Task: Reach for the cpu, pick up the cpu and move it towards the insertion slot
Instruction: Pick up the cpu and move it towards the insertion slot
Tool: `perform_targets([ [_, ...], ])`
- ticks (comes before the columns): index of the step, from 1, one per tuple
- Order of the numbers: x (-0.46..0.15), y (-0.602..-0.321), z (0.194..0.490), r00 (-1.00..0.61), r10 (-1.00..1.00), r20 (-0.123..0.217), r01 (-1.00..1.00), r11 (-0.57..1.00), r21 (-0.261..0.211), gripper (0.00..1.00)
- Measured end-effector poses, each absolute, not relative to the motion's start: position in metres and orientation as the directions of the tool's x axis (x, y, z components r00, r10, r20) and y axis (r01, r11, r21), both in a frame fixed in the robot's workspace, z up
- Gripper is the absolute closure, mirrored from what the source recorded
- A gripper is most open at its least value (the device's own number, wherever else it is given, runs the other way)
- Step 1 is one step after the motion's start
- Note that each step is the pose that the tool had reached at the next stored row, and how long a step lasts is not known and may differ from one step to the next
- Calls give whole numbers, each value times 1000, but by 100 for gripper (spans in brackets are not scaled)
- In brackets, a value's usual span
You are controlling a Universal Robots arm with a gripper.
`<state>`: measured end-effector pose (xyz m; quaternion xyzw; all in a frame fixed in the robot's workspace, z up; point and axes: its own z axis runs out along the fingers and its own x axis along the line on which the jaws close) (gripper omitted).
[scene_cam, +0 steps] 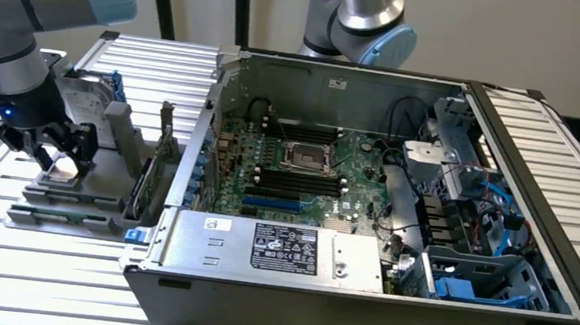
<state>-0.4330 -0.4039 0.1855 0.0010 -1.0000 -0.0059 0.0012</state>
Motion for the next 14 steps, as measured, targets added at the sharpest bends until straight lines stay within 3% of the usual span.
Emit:
perform_targets([
  [10,-434,-404,186,-1000,-2,2,-2,1000,12,35],
  [14,-434,-404,186,-1000,-2,2,-2,1000,11,44],
])
